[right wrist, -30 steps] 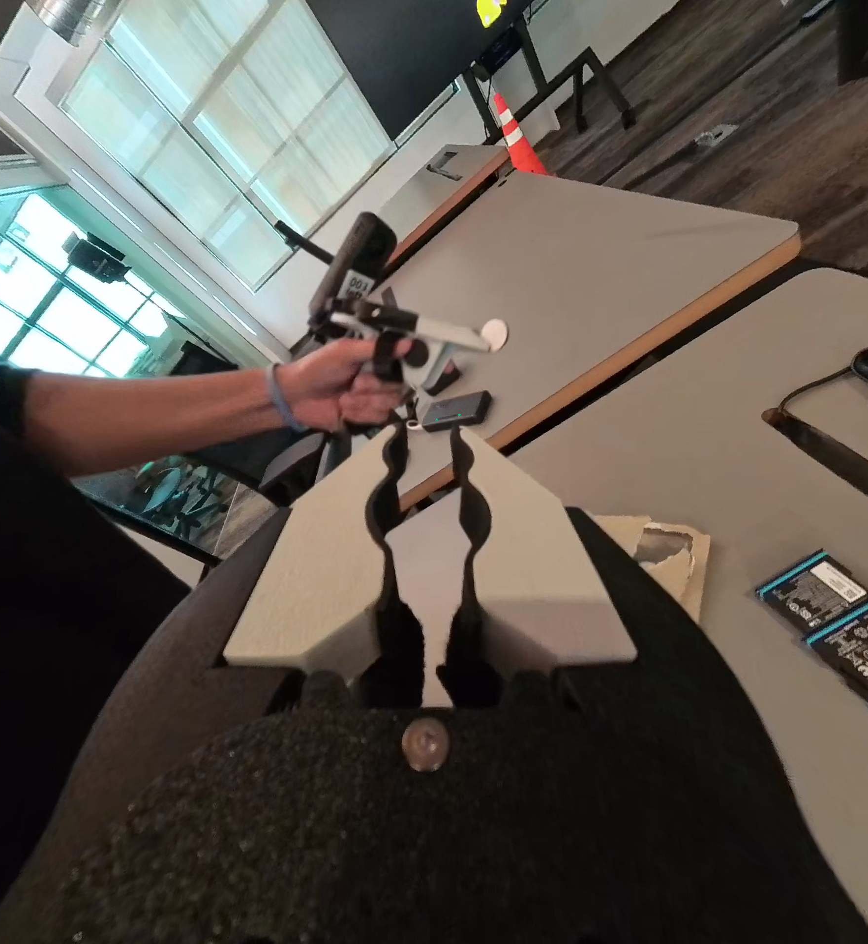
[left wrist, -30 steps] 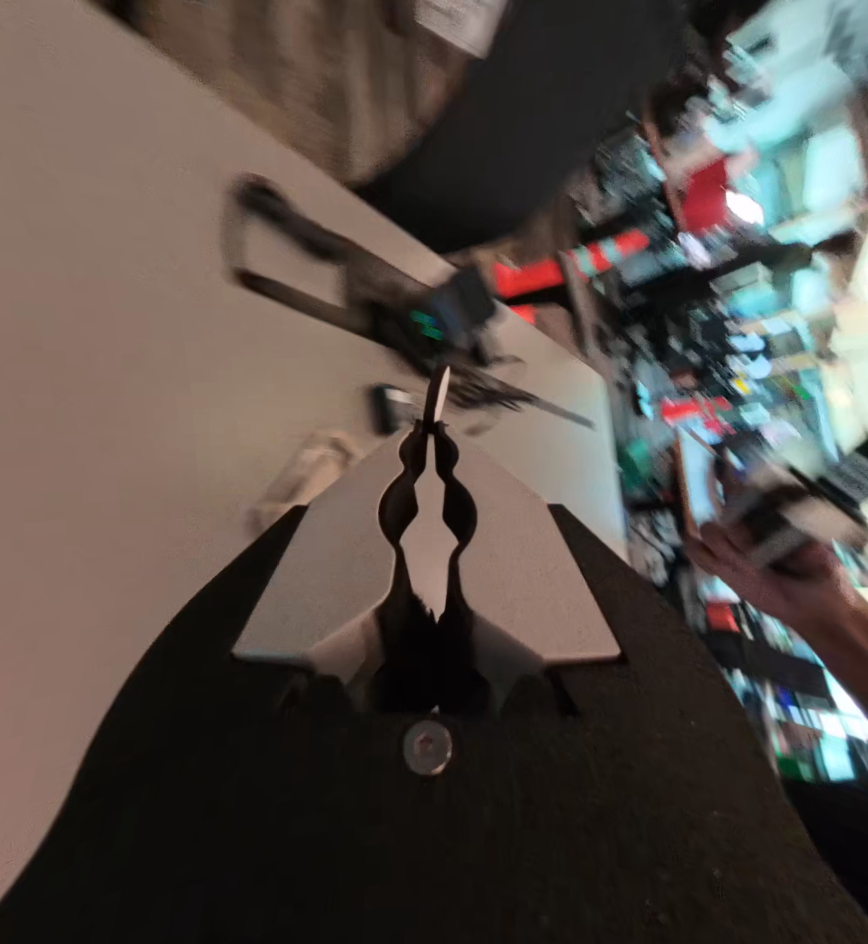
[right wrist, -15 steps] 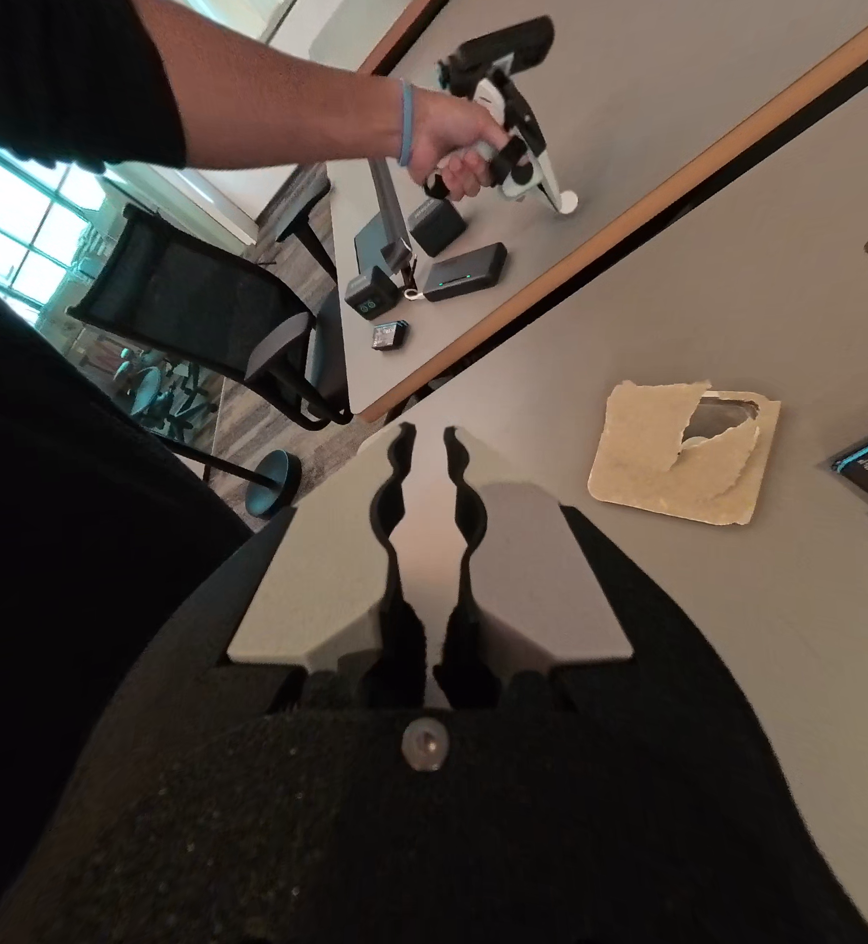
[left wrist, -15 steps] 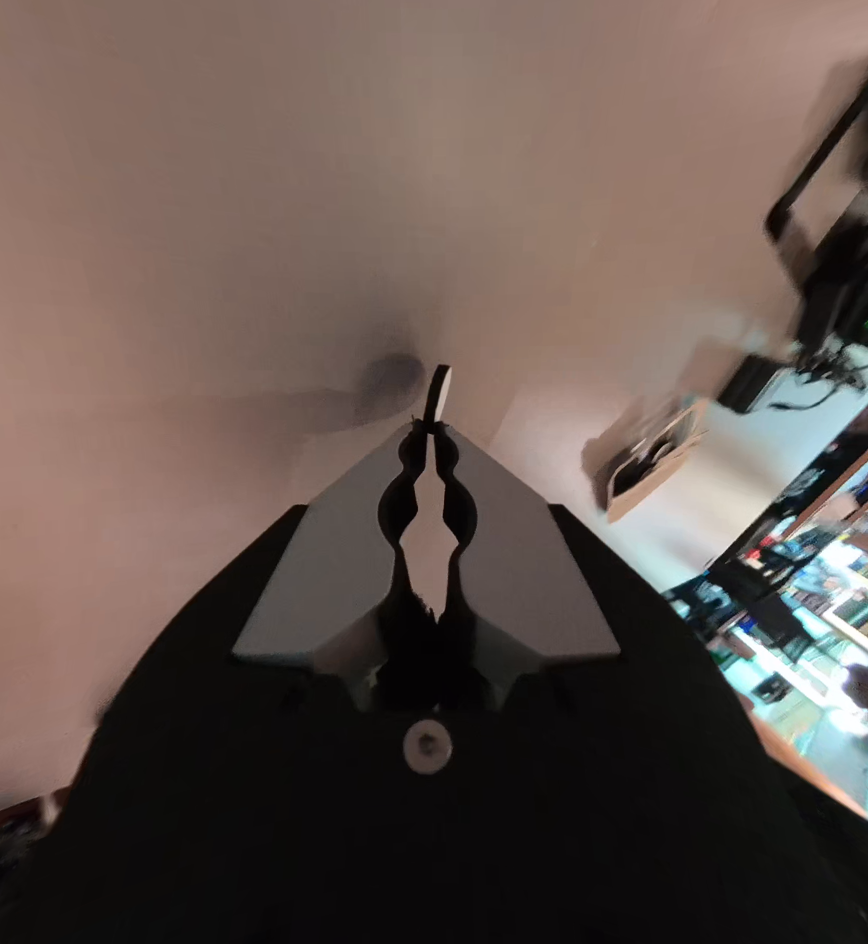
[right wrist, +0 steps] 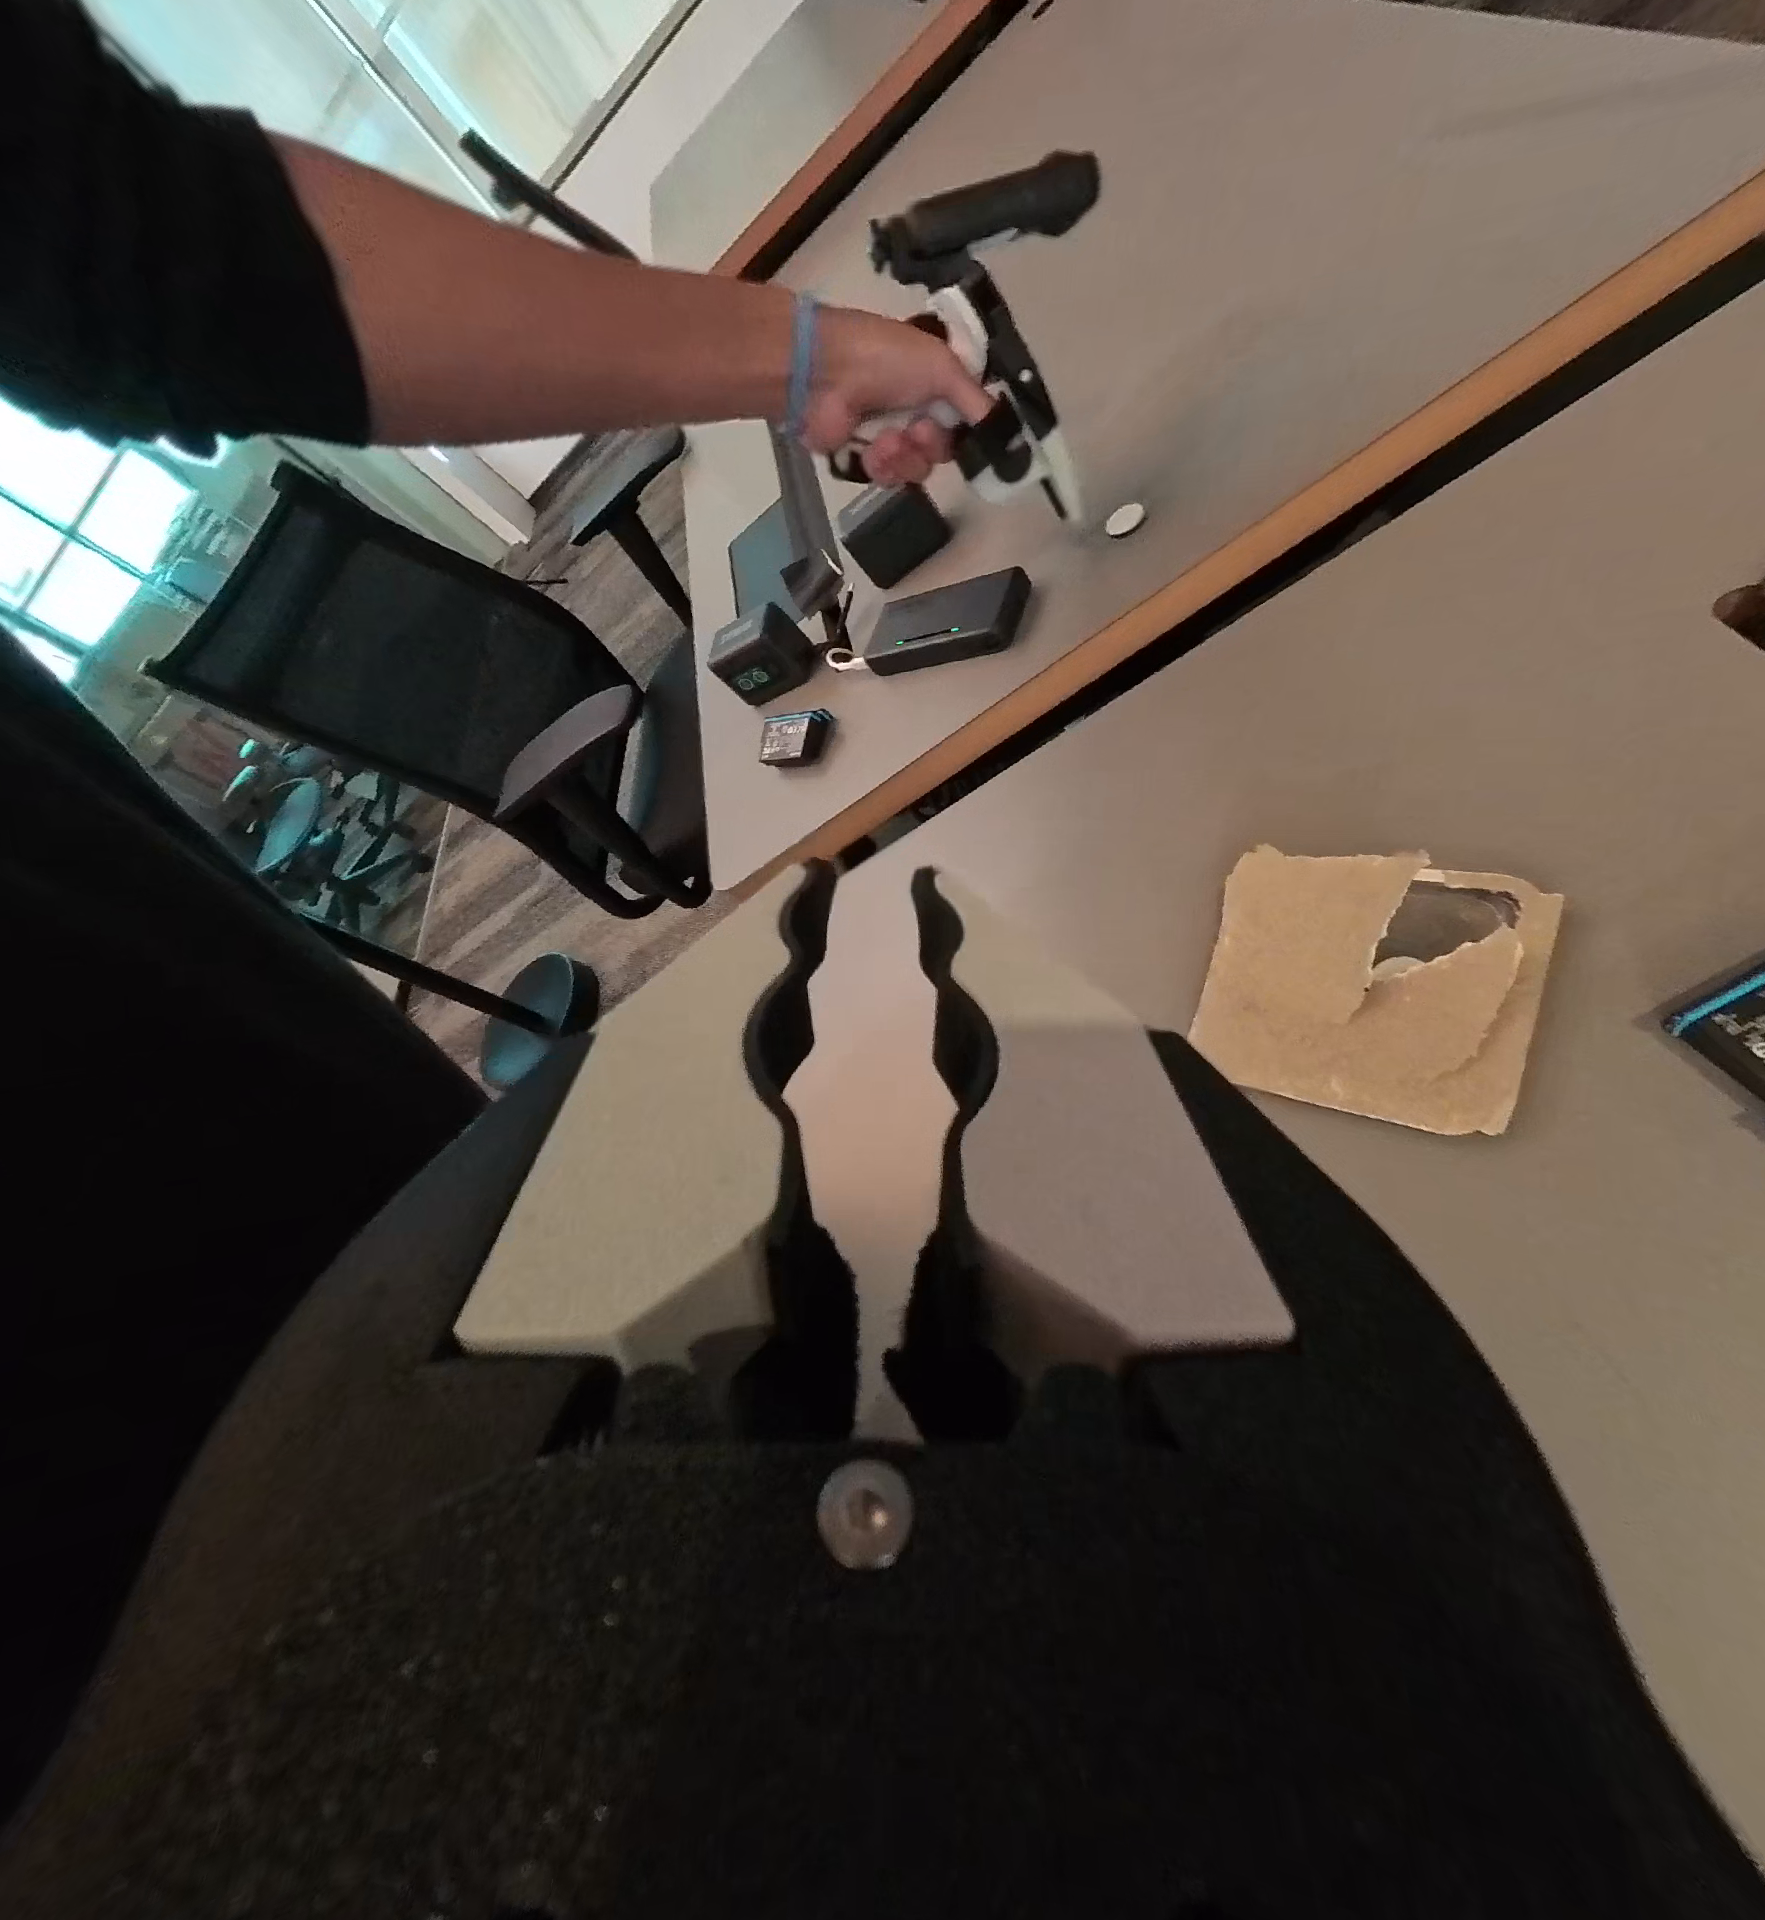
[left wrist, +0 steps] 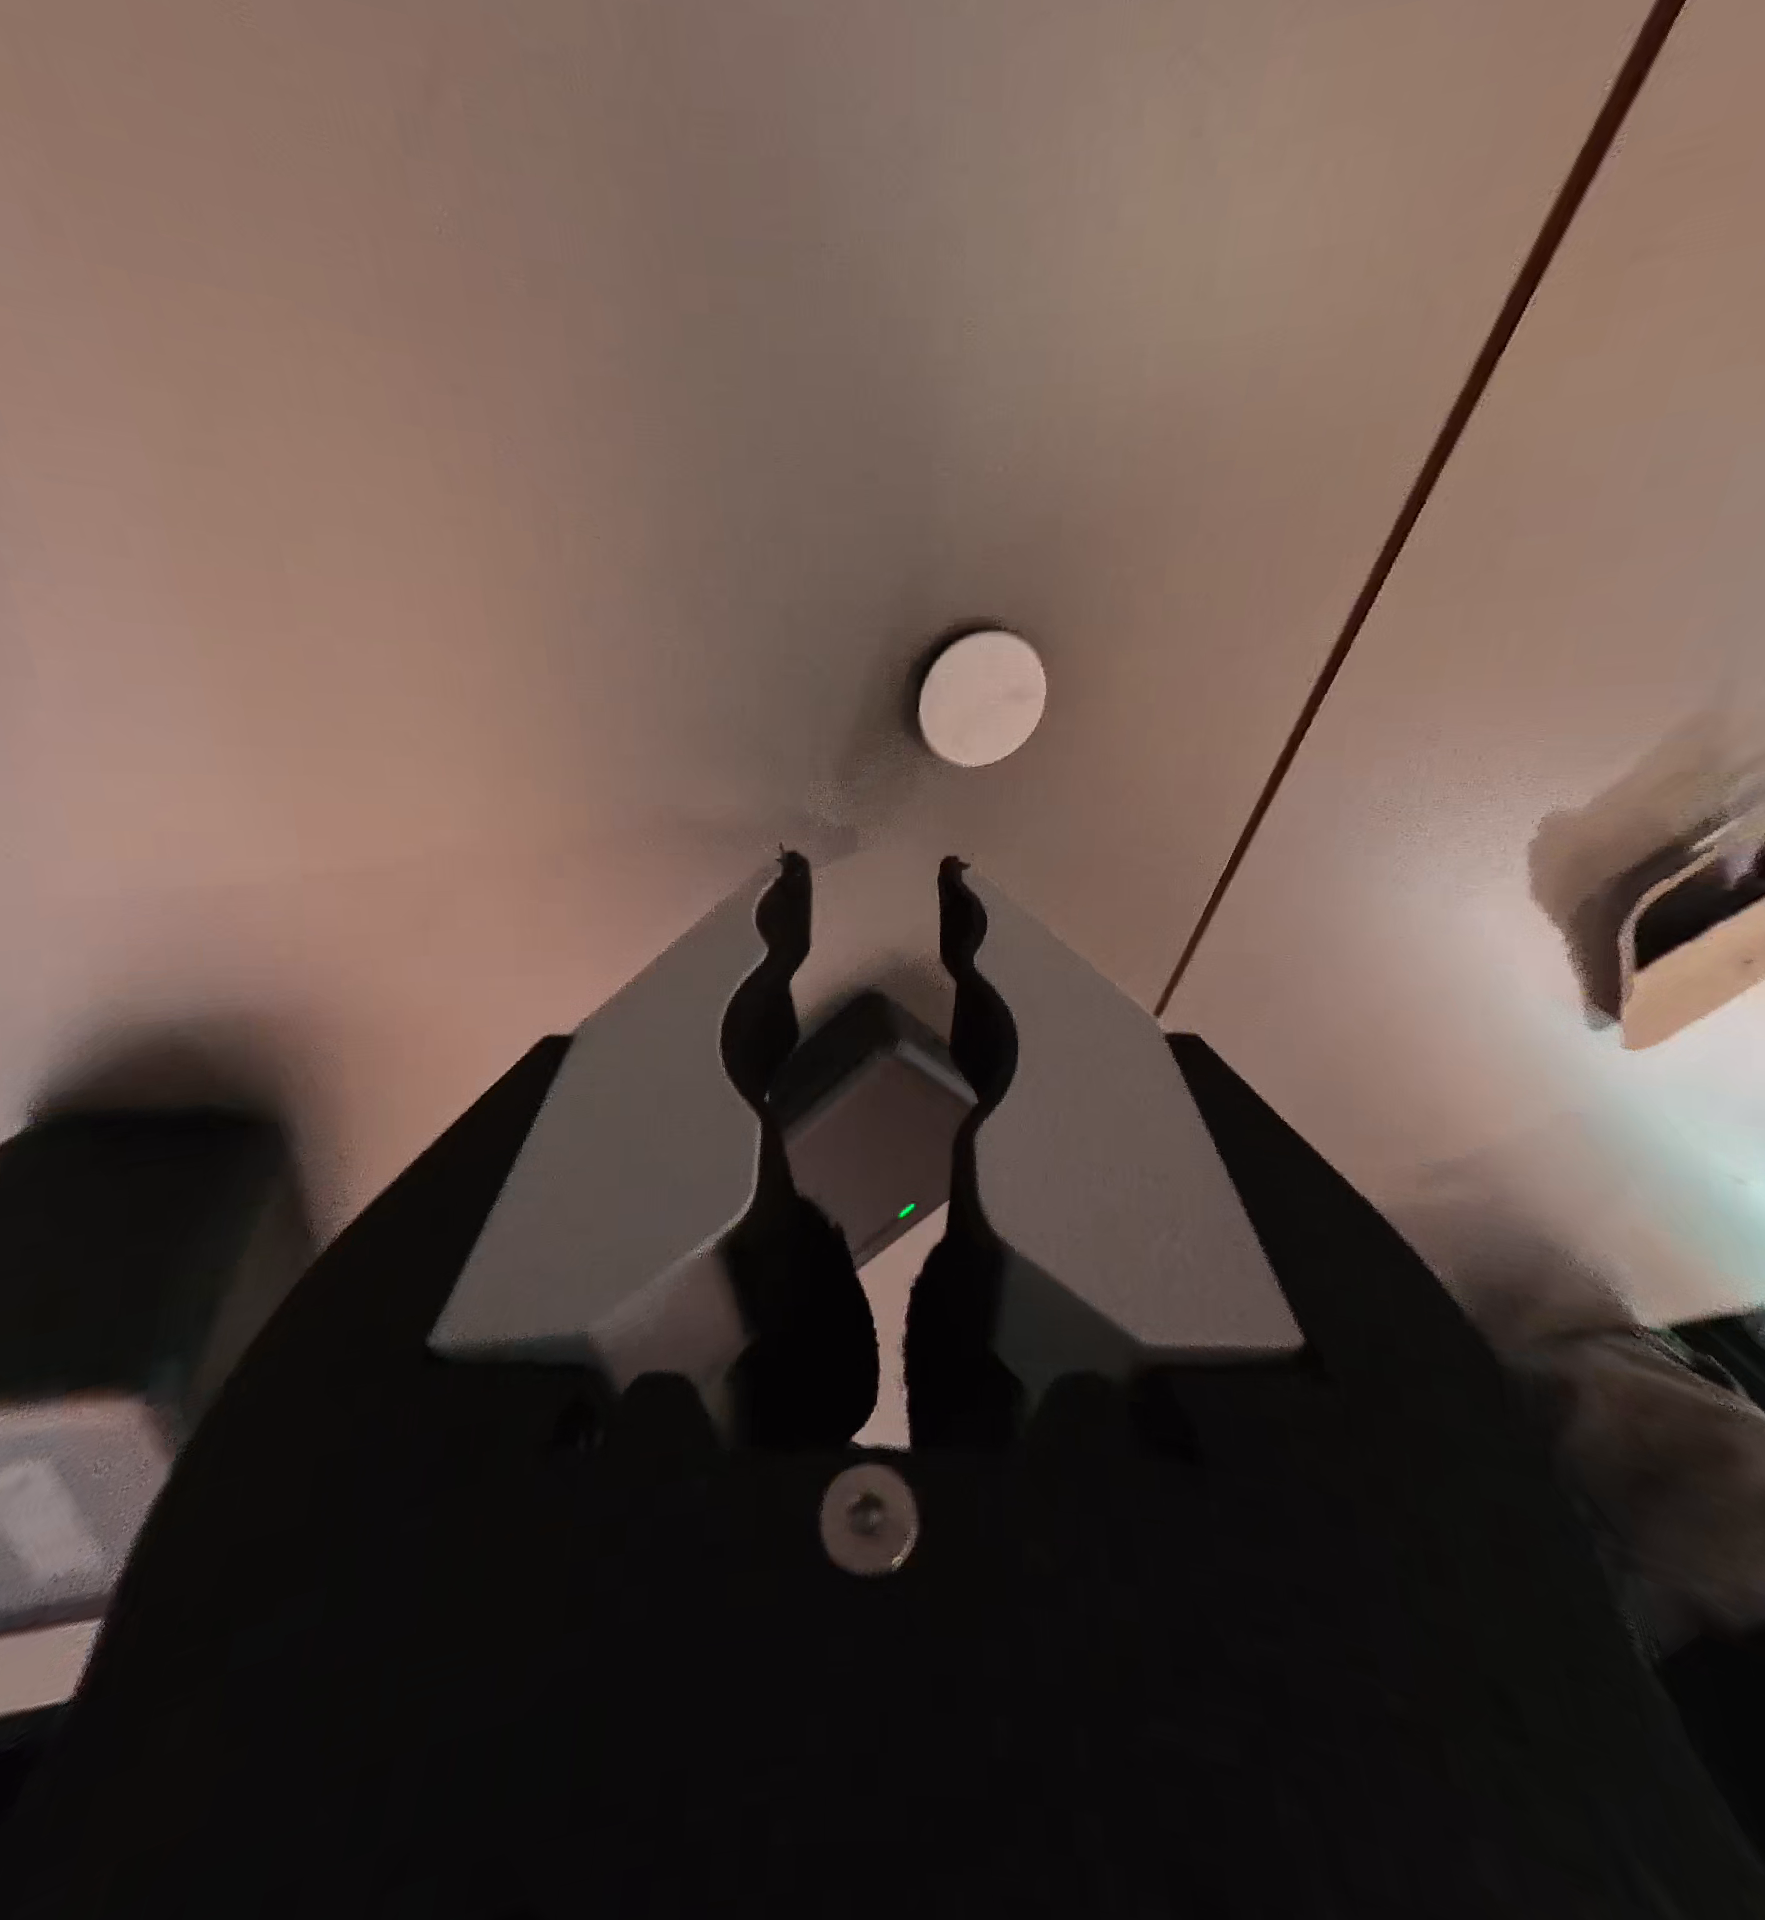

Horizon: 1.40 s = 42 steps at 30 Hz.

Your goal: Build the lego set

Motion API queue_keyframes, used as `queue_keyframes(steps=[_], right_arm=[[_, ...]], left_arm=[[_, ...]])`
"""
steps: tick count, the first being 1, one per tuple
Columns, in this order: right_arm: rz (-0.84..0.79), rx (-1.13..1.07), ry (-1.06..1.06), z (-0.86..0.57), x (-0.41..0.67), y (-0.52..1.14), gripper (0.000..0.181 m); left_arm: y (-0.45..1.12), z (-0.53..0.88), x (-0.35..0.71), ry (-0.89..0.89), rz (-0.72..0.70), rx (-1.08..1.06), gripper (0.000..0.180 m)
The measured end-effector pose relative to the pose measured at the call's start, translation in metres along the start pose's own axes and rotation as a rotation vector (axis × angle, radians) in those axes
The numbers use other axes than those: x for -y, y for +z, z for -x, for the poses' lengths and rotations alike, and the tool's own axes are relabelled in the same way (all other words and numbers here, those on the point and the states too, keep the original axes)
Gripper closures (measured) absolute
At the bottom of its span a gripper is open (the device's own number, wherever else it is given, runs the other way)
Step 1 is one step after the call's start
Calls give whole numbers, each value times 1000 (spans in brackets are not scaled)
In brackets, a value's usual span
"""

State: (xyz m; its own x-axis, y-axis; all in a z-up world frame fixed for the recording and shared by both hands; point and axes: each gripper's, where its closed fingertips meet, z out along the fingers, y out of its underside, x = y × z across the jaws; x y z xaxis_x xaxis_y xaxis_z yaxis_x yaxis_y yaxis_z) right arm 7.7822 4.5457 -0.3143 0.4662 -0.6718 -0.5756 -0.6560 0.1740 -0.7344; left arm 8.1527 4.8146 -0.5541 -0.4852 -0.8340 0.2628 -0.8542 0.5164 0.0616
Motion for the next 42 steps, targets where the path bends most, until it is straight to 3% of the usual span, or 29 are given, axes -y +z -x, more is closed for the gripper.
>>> queue_keyframes(steps=[3, 8, 12, 18, 27, 42], right_arm=[[2, -63, 6, -5, -4, -16, 165], [-6, -193, 29, -13, -14, -44, 163], [-34, -243, 42, -10, -20, -55, 159], [-23, -267, 54, 5, -46, -61, 153], [-87, -353, 67, 33, -80, -120, 153], [-344, -705, 60, 127, -227, -425, 154]], left_arm=[[-30, -12, -6, 23, -150, 51, 157], [-93, -103, -57, 150, -523, 45, 157], [-106, -190, -136, 166, -670, -25, 157], [-102, -285, -213, 263, -715, -79, 157], [-103, -392, -219, 503, -686, -193, 159], [-75, -660, -350, 835, -614, -275, 161]])
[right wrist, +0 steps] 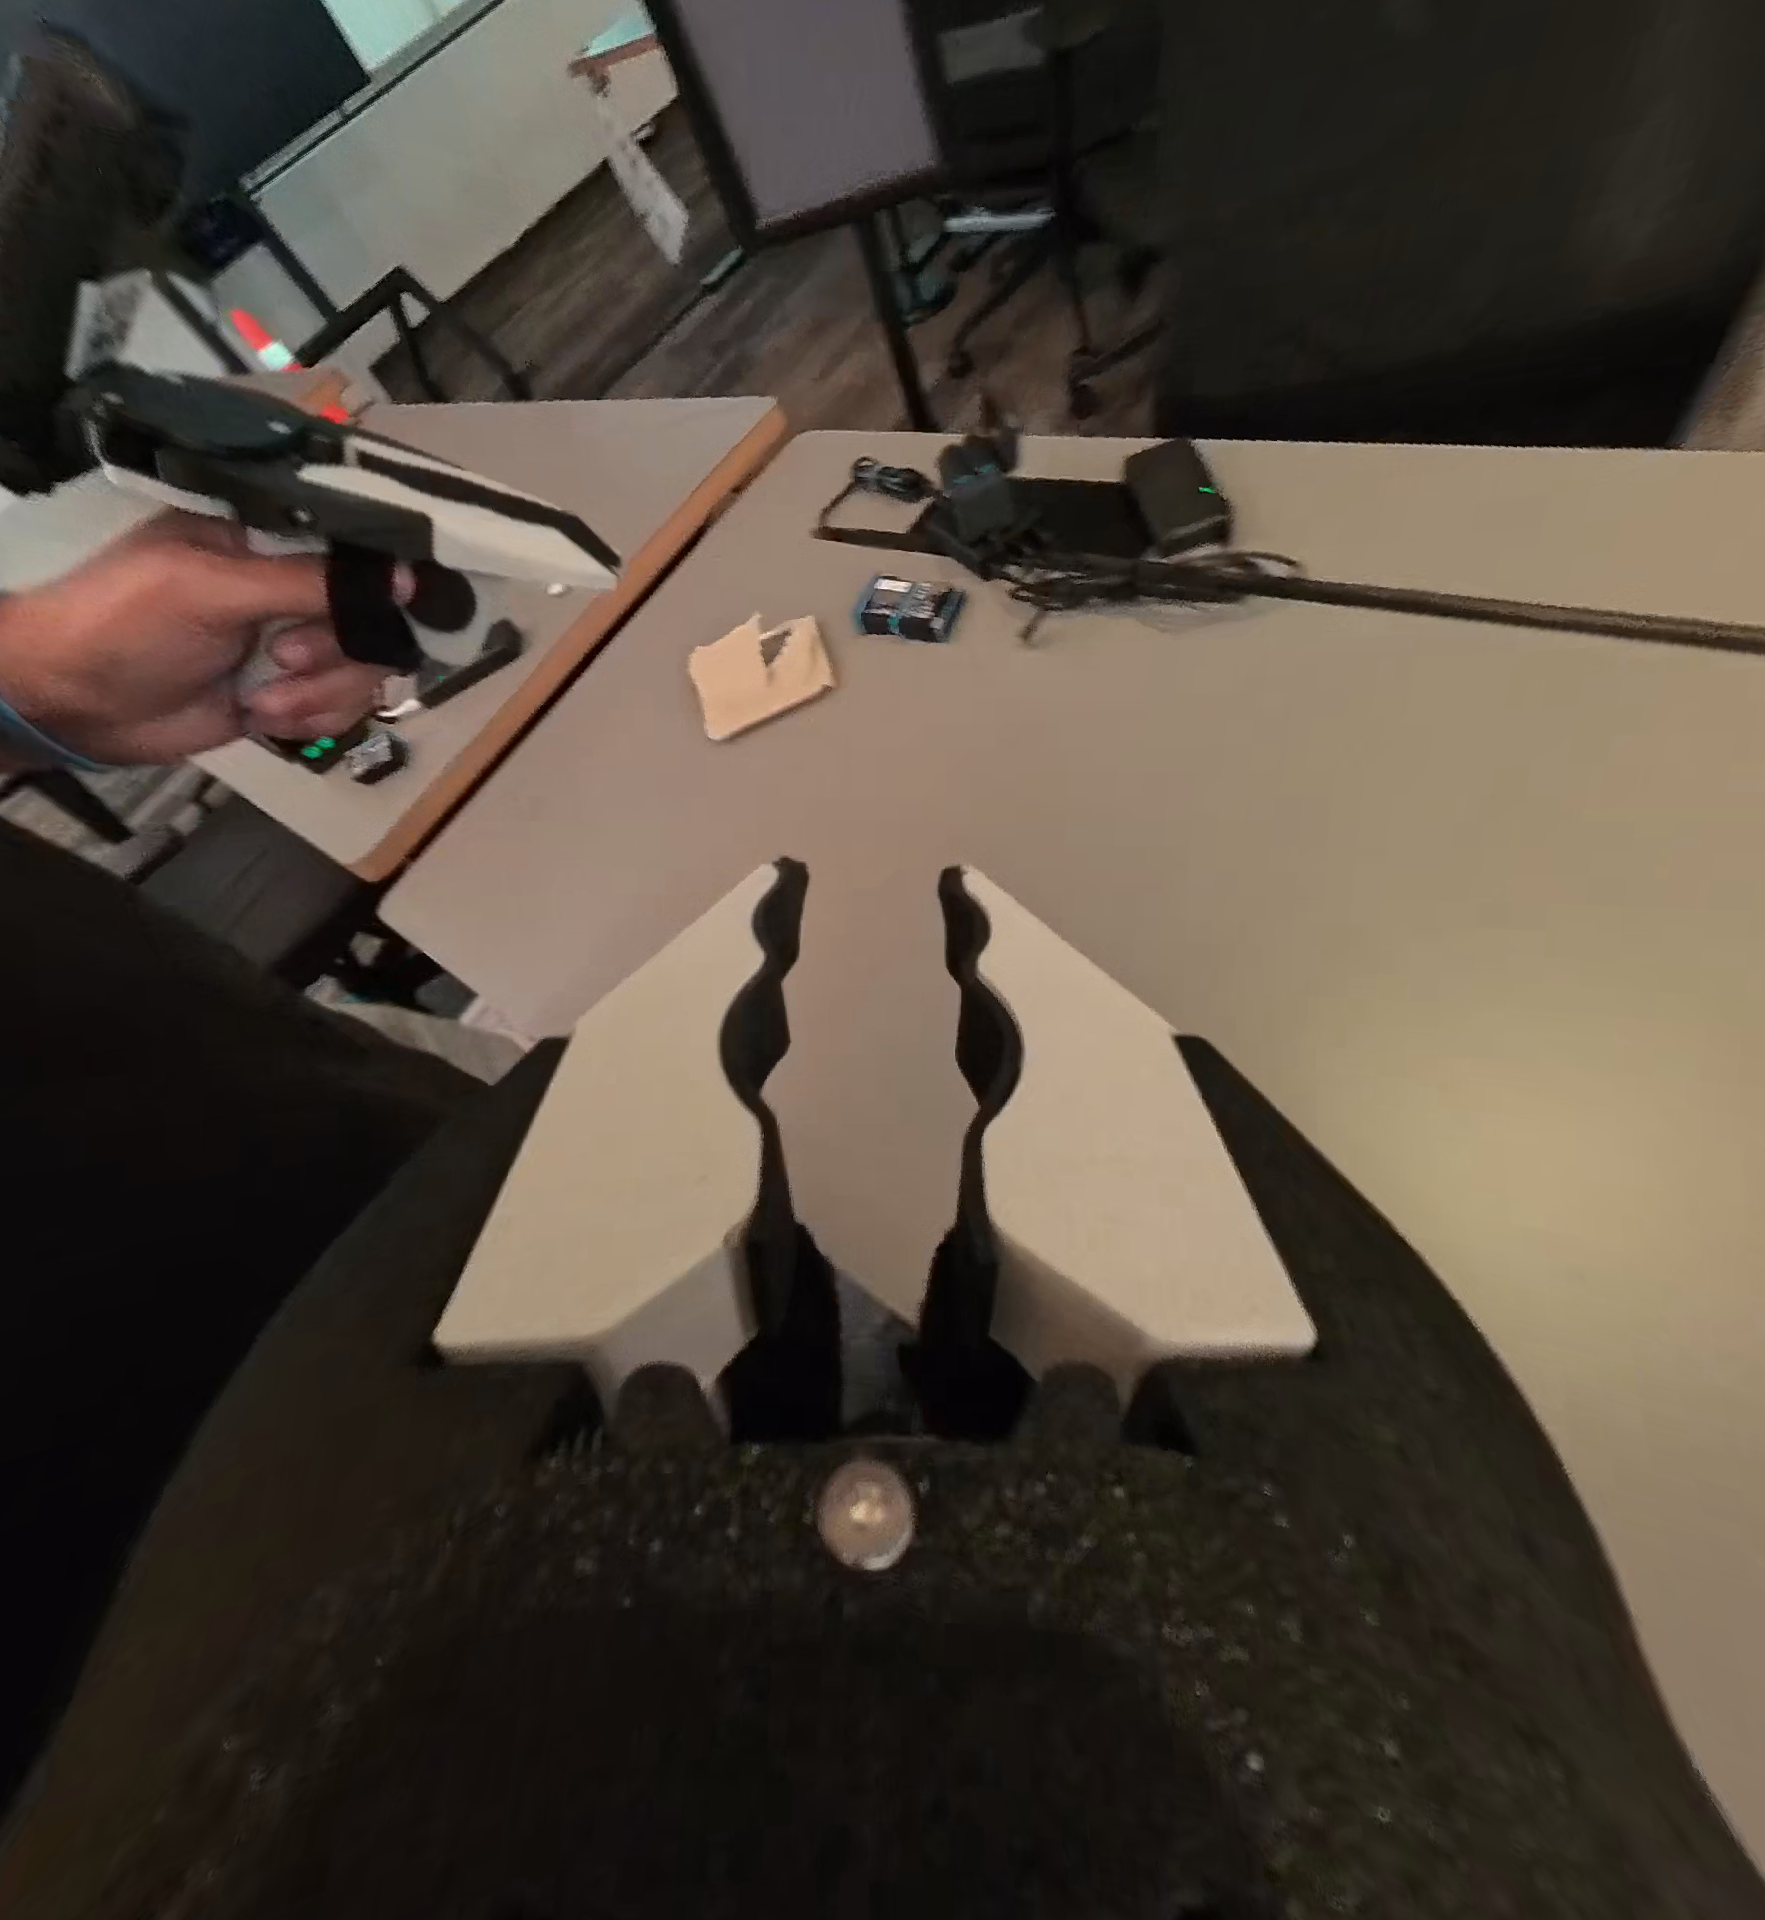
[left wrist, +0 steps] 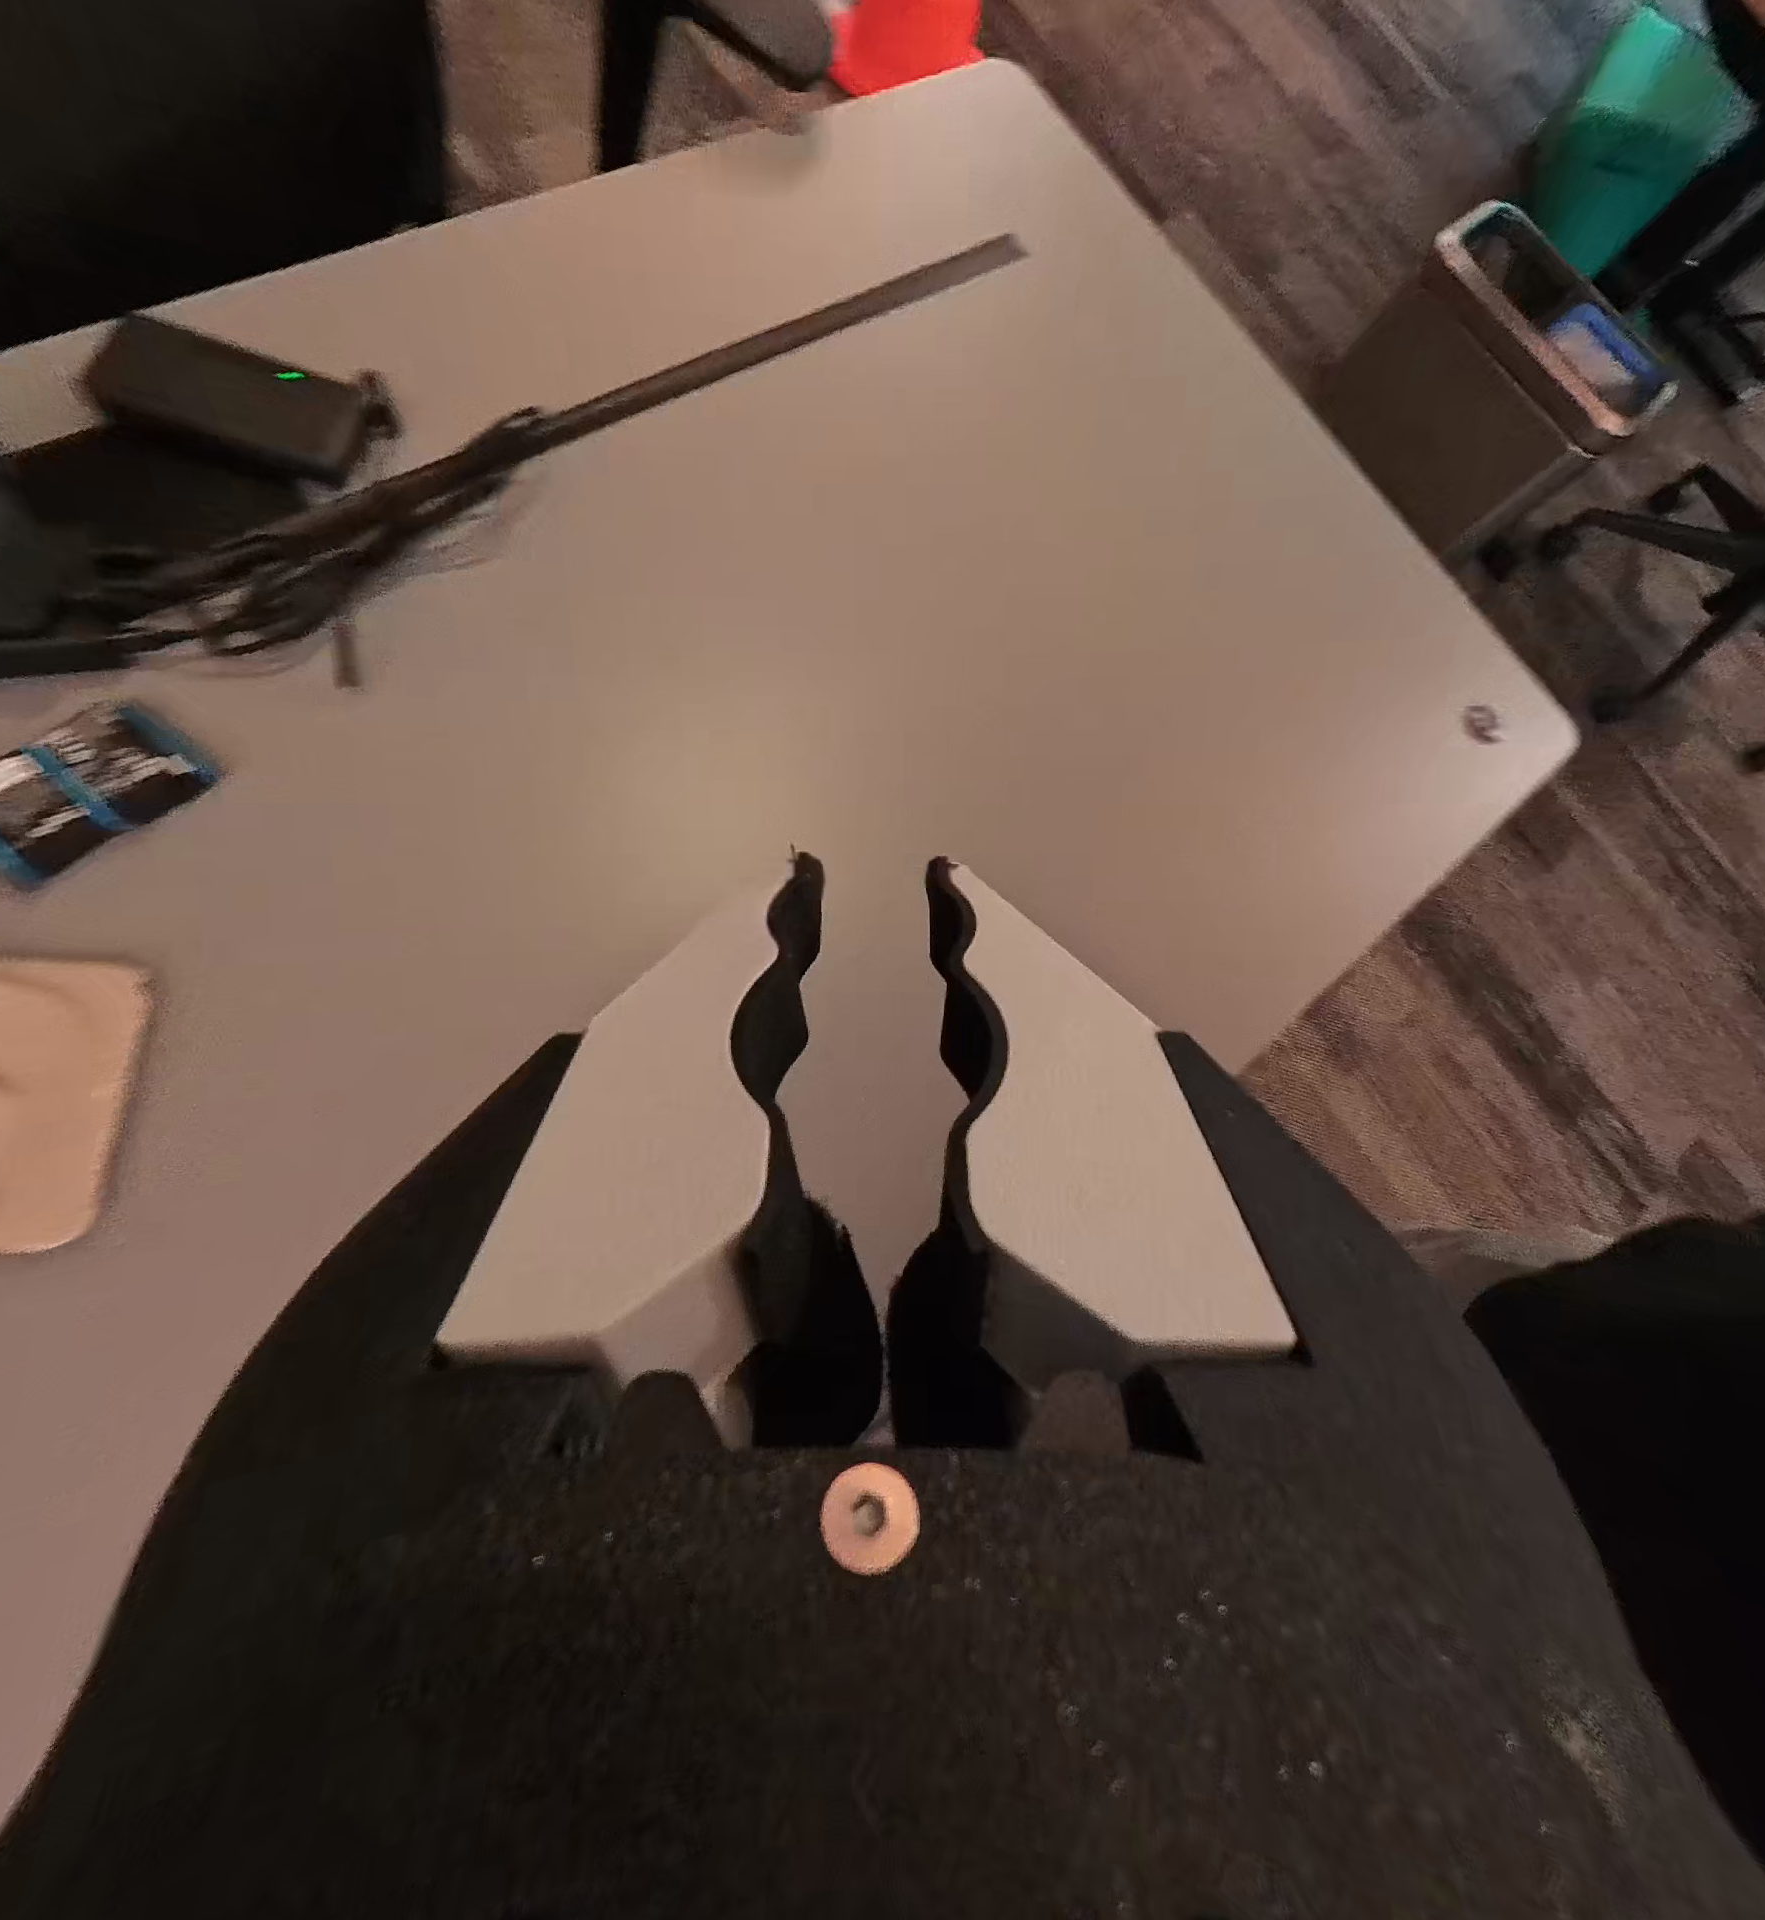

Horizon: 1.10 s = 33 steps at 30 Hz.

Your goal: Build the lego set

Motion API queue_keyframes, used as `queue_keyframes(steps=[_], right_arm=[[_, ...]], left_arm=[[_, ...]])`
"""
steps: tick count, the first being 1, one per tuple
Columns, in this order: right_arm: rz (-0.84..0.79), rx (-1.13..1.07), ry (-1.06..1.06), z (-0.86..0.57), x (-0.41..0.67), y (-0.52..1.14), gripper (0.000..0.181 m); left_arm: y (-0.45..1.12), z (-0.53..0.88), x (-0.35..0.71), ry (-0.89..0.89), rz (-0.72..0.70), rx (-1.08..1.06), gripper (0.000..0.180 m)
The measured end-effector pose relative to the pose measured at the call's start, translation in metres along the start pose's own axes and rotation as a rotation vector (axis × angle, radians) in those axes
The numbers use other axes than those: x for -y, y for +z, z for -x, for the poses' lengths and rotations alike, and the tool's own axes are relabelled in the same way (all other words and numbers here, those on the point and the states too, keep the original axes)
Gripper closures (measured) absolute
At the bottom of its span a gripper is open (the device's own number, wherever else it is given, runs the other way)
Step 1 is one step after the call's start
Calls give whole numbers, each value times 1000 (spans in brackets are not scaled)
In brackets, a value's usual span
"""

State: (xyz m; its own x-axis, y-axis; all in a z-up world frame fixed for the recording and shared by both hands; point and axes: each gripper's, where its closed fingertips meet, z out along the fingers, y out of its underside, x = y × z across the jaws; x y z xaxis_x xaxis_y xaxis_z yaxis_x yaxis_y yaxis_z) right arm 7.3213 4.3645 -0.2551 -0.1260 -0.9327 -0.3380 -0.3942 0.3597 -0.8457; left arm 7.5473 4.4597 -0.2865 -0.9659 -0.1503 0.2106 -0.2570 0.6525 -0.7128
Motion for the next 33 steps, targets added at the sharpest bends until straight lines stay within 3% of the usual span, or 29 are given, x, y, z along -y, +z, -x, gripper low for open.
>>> queue_keyframes(steps=[7, 13, 18, 33], right_arm=[[-89, -205, 103, -59, -61, -175, 154], [-200, -467, 225, -93, -106, -311, 154], [-260, -655, 293, -104, -137, -394, 154], [-274, -829, 371, -269, -162, -570, 154]], left_arm=[[56, -199, 31, 47, 72, -219, 162], [118, -351, 58, 306, 153, -440, 162], [163, -460, 74, 415, 172, -584, 161], [328, -696, 108, 446, 197, -753, 161]])
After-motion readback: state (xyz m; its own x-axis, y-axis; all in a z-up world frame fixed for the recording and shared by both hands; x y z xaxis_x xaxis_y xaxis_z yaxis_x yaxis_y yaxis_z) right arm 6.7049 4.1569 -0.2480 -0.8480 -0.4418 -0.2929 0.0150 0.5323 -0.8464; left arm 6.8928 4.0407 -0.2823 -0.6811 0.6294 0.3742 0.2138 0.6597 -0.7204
